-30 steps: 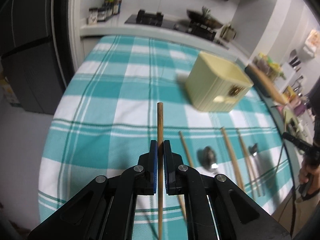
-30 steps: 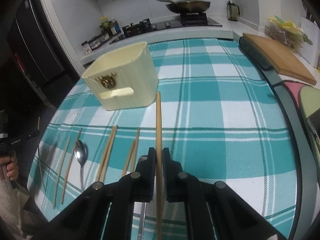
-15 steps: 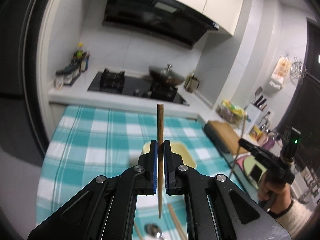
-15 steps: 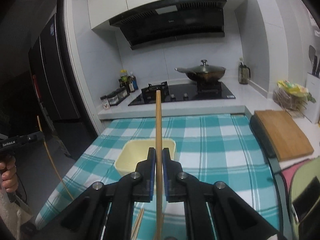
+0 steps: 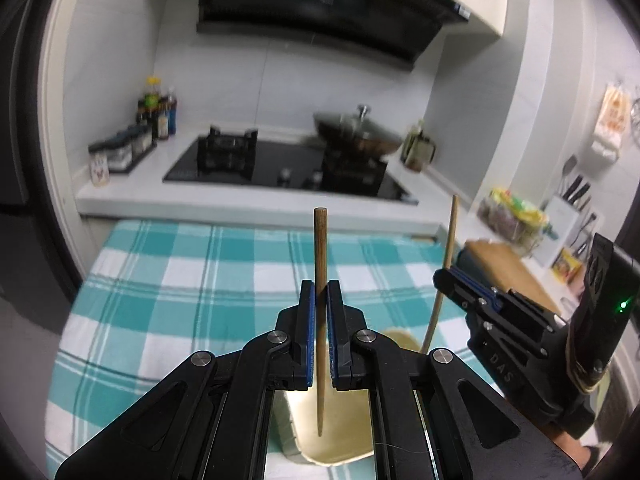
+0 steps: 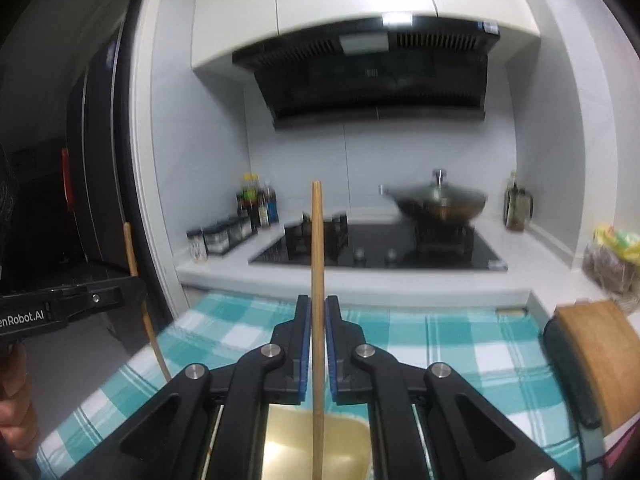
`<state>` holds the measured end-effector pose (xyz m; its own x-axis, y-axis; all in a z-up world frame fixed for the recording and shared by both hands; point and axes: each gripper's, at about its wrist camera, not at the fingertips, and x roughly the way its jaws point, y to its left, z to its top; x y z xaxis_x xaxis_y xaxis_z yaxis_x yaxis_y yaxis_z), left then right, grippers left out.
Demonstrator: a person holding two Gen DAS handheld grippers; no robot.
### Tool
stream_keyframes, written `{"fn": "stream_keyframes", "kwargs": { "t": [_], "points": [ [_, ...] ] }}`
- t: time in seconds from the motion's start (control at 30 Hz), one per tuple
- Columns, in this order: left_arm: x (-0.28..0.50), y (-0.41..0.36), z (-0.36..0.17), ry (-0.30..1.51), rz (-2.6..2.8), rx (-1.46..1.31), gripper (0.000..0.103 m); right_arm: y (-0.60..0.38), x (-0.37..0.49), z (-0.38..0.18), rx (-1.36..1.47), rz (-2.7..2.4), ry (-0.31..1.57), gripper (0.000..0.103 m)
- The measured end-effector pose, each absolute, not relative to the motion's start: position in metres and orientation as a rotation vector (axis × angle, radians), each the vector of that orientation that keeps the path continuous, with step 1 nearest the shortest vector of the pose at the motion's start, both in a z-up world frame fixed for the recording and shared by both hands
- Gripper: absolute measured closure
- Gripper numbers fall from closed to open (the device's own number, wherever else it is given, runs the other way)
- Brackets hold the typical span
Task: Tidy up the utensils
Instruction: 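Carry both chopsticks over the cream holder and open both tools to drop them in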
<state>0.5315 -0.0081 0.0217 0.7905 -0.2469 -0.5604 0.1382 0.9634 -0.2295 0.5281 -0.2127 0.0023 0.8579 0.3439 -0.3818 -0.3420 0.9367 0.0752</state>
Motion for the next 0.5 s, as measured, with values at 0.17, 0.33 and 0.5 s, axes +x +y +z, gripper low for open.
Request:
{"fn": "stream_keyframes", "kwargs": {
  "t": [0.17, 0.33, 0.5],
  "points": [
    [0.544, -0.017, -0.034, 0.749, -0.213, -0.150, 0.098, -0.212, 0.544, -0.046, -0.012, 0.392, 0.634, 0.096],
    [0.521, -0.016, -0.049, 0.813, -0.203, -0.134, 0.049, -0.217, 0.522, -0.055, -0.005, 0.378, 0.727, 0.067],
    [0.453, -0.005, -0.039, 0.774, -0.216, -0.077, 0.029, -0.228, 0.459, -0.042, -0.034, 0.315, 0.673, 0.041]
  ]
}}
